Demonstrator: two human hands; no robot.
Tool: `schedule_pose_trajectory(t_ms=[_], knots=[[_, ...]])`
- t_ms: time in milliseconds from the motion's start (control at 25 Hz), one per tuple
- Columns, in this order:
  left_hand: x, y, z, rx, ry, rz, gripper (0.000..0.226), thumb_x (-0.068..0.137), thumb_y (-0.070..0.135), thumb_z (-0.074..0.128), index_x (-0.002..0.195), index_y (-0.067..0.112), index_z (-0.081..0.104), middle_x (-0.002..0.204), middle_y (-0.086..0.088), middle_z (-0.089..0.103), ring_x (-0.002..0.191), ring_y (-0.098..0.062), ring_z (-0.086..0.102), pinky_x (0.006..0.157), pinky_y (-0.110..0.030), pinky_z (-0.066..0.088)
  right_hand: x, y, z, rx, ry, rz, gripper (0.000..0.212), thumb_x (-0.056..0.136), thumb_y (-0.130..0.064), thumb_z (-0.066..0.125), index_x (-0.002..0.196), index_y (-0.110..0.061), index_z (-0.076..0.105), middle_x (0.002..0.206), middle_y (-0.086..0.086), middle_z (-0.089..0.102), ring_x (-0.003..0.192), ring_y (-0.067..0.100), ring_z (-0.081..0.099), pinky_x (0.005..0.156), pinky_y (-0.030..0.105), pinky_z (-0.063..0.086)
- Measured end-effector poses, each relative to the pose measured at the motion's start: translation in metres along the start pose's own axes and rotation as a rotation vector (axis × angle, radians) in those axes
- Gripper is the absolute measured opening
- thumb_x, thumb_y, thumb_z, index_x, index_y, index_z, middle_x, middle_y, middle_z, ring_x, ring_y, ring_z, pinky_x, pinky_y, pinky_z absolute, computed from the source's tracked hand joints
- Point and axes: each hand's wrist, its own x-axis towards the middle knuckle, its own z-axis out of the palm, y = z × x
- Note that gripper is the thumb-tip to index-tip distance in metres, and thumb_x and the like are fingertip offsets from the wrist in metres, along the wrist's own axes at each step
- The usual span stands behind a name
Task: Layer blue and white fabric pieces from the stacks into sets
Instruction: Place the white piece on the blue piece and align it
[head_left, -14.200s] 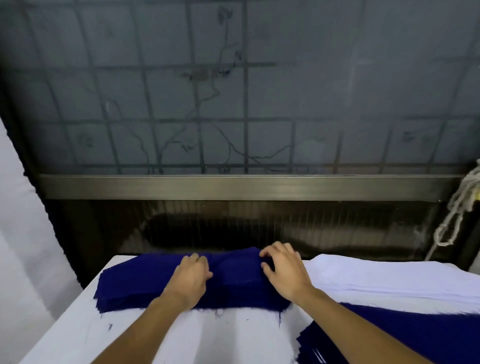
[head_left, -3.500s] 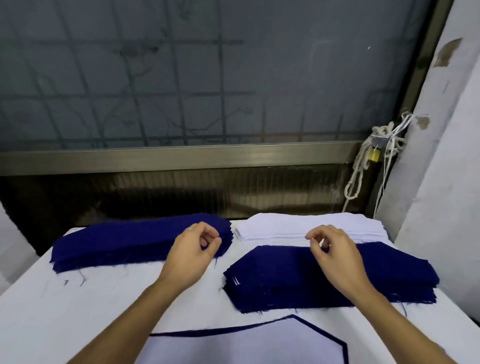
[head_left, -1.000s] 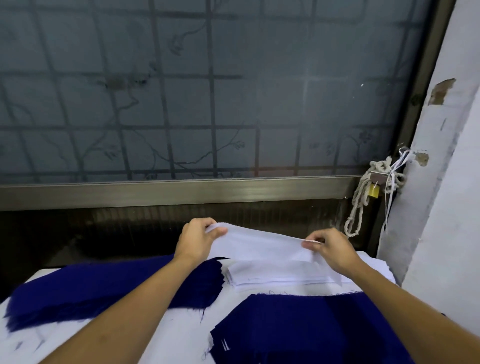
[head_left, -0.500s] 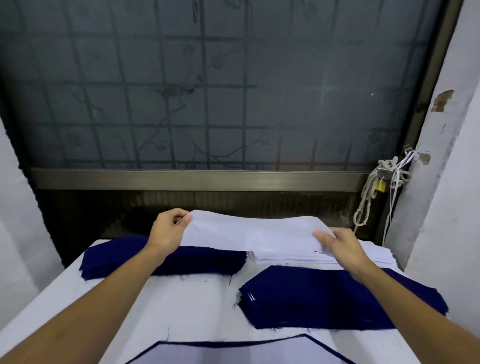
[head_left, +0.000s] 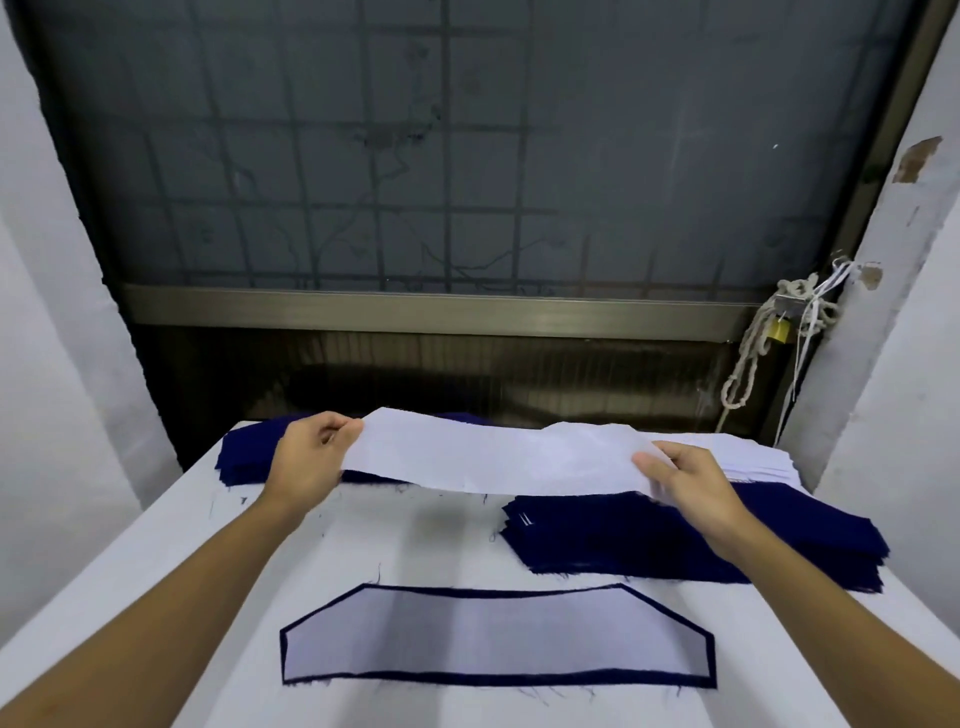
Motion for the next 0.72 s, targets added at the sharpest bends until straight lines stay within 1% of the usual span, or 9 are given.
schedule_pose_trajectory(t_ms=[80, 200, 280, 360, 400, 480, 560, 640, 720], knots=[[-0.018, -0.011, -0.002, 0.024, -0.017, -0.016, 0.015, 0.101, 0.032, 0.062, 0.088, 0.028, 0.068, 0.077, 0.006, 0.068, 0.071, -0.014, 0.064, 0.054, -0.026, 0.053, -0.015, 0.010, -0.001, 0.026, -0.039, 0.004, 0.039, 0.101, -0.029, 0.059, 0.067, -0.009, 0.052, 0.061, 0.005, 0.046, 0.061, 0.016, 0.047, 0.067, 0.037, 0.043], [-0.045, -0.028, -0.005, 0.052, -0.076, -0.047, 0.013, 0.100, 0.031, 0.063, 0.091, 0.025, 0.070, 0.082, 0.009, 0.071, 0.078, -0.009, 0.065, 0.063, -0.023, 0.048, -0.039, 0.025, 0.002, 0.066, -0.096, 0.005, 0.040, 0.099, -0.028, 0.062, 0.062, -0.017, 0.048, 0.060, 0.000, 0.039, 0.057, 0.015, 0.036, 0.060, 0.038, 0.033], [-0.062, -0.038, -0.009, 0.057, -0.107, -0.075, 0.014, 0.099, 0.029, 0.065, 0.088, 0.023, 0.071, 0.081, 0.010, 0.071, 0.078, -0.004, 0.065, 0.068, -0.019, 0.045, -0.055, 0.036, 0.008, 0.065, -0.120, 0.006, 0.035, 0.098, -0.028, 0.063, 0.063, -0.023, 0.060, 0.059, -0.007, 0.047, 0.055, 0.010, 0.041, 0.055, 0.028, 0.036], [-0.078, -0.048, -0.012, 0.050, -0.128, -0.103, 0.013, 0.097, 0.027, 0.067, 0.087, 0.022, 0.073, 0.081, 0.011, 0.072, 0.080, -0.001, 0.065, 0.070, -0.016, 0.044, -0.070, 0.043, 0.013, 0.070, -0.110, 0.011, 0.023, 0.097, -0.024, 0.065, 0.077, -0.031, 0.074, 0.066, -0.013, 0.064, 0.055, 0.002, 0.054, 0.053, 0.015, 0.041], [-0.085, -0.052, -0.014, 0.053, -0.132, -0.116, 0.012, 0.097, 0.026, 0.068, 0.087, 0.022, 0.073, 0.081, 0.012, 0.073, 0.082, -0.001, 0.065, 0.071, -0.015, 0.044, -0.077, 0.046, 0.014, 0.076, -0.089, 0.021, 0.019, 0.096, -0.023, 0.066, 0.084, -0.032, 0.076, 0.075, -0.014, 0.071, 0.062, 0.000, 0.062, 0.058, 0.014, 0.044], [-0.098, -0.061, -0.015, 0.085, -0.138, -0.120, 0.011, 0.096, 0.026, 0.069, 0.086, 0.023, 0.072, 0.076, 0.019, 0.071, 0.079, 0.001, 0.065, 0.069, -0.013, 0.044, -0.089, 0.055, 0.015, 0.074, -0.047, 0.036, 0.018, 0.095, -0.020, 0.068, 0.092, -0.036, 0.076, 0.093, -0.015, 0.076, 0.082, 0.000, 0.069, 0.071, 0.022, 0.049], [-0.108, -0.070, -0.016, 0.160, -0.136, -0.103, 0.012, 0.095, 0.026, 0.069, 0.084, 0.025, 0.071, 0.070, 0.026, 0.067, 0.074, 0.000, 0.063, 0.066, -0.015, 0.044, -0.098, 0.066, 0.017, 0.049, -0.003, 0.046, 0.020, 0.093, -0.017, 0.070, 0.094, -0.036, 0.075, 0.100, -0.019, 0.074, 0.094, -0.002, 0.067, 0.081, 0.028, 0.050], [-0.118, -0.079, -0.016, 0.233, -0.132, -0.088, 0.013, 0.095, 0.027, 0.069, 0.082, 0.029, 0.069, 0.070, 0.024, 0.067, 0.078, -0.003, 0.063, 0.068, -0.020, 0.045, -0.106, 0.076, 0.021, -0.010, 0.022, 0.042, 0.023, 0.092, -0.014, 0.071, 0.097, -0.037, 0.072, 0.104, -0.023, 0.071, 0.100, -0.004, 0.063, 0.089, 0.028, 0.047], [-0.126, -0.088, -0.013, 0.274, -0.123, -0.088, 0.015, 0.096, 0.029, 0.068, 0.081, 0.032, 0.067, 0.072, 0.020, 0.068, 0.079, -0.002, 0.063, 0.067, -0.024, 0.046, -0.111, 0.085, 0.024, -0.081, 0.032, 0.032, 0.025, 0.093, -0.016, 0.071, 0.098, -0.041, 0.069, 0.104, -0.024, 0.071, 0.104, -0.004, 0.060, 0.087, 0.023, 0.045]])
